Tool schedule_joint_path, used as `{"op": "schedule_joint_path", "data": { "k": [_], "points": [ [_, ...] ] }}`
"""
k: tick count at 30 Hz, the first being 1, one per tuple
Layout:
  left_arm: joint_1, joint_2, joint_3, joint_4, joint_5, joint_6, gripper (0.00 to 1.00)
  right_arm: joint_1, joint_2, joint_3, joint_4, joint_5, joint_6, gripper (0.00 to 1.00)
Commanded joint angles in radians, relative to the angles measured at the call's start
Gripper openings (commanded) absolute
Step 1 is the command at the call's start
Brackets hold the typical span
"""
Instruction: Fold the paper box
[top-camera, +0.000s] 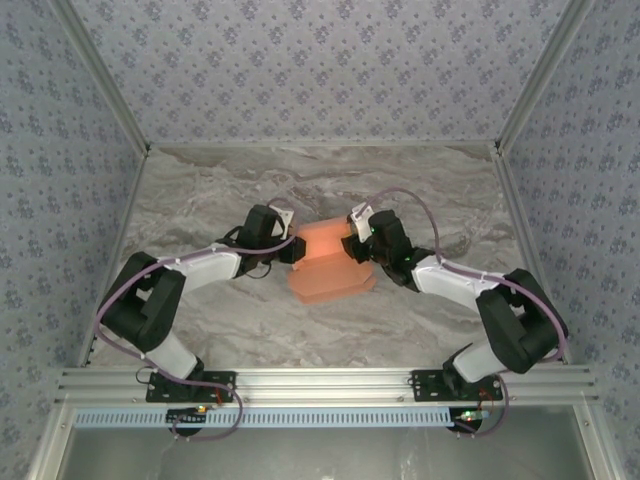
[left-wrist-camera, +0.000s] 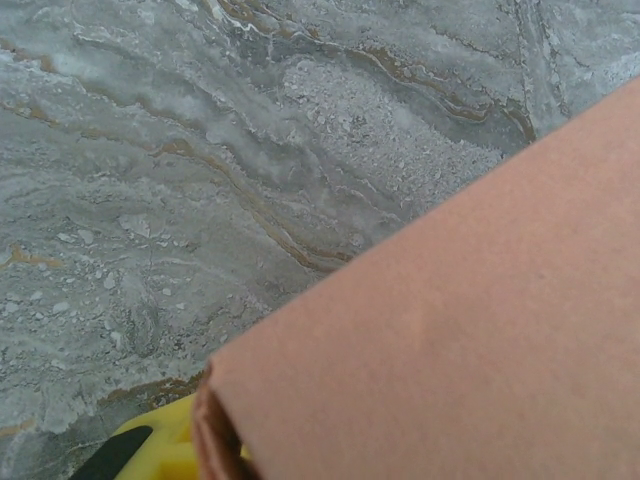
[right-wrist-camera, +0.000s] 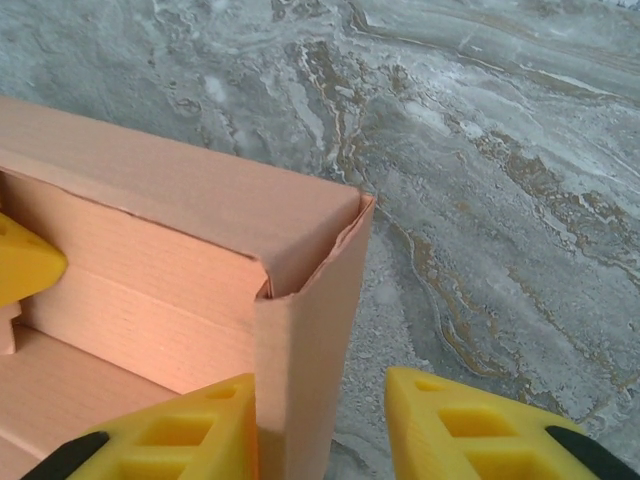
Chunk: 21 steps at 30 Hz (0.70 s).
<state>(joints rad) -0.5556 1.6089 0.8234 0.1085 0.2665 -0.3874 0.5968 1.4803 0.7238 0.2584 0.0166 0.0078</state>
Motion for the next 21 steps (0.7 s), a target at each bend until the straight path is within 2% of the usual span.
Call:
{"op": "schedule_joint_path", "data": {
  "k": [1, 3, 7, 11, 13, 17, 21],
  "points": [
    [0.005, 0.008, 0.048, -0.020, 0.028, -0.007, 0.19, 0.014, 0.037, 0.031, 0.027, 0.089, 0.018, 0.38],
    [0.005, 0.012, 0.053, -0.027, 0.029, -0.007, 0.20, 0.016, 0.059, 0.043, 0.029, 0.100, 0.020, 0.36],
    [0.006, 0.016, 0.047, -0.018, 0.025, -0.013, 0.20, 0.018, 0.095, 0.079, 0.009, 0.147, 0.028, 0.24],
    [0.008, 0.014, 0.045, -0.001, 0.001, -0.043, 0.29, 0.024, 0.098, 0.095, 0.008, 0.208, 0.052, 0.15],
    [0.009, -0.005, 0.027, 0.040, -0.007, -0.051, 0.36, 0.026, 0.097, 0.091, 0.006, 0.257, 0.128, 0.13],
    [0.008, -0.053, -0.019, 0.124, -0.024, -0.044, 0.44, 0.039, 0.097, 0.091, -0.080, 0.383, 0.398, 0.12],
    [0.007, -0.086, -0.082, 0.205, -0.041, -0.027, 0.50, 0.050, 0.092, 0.054, -0.079, 0.455, 0.522, 0.11]
  ]
}}
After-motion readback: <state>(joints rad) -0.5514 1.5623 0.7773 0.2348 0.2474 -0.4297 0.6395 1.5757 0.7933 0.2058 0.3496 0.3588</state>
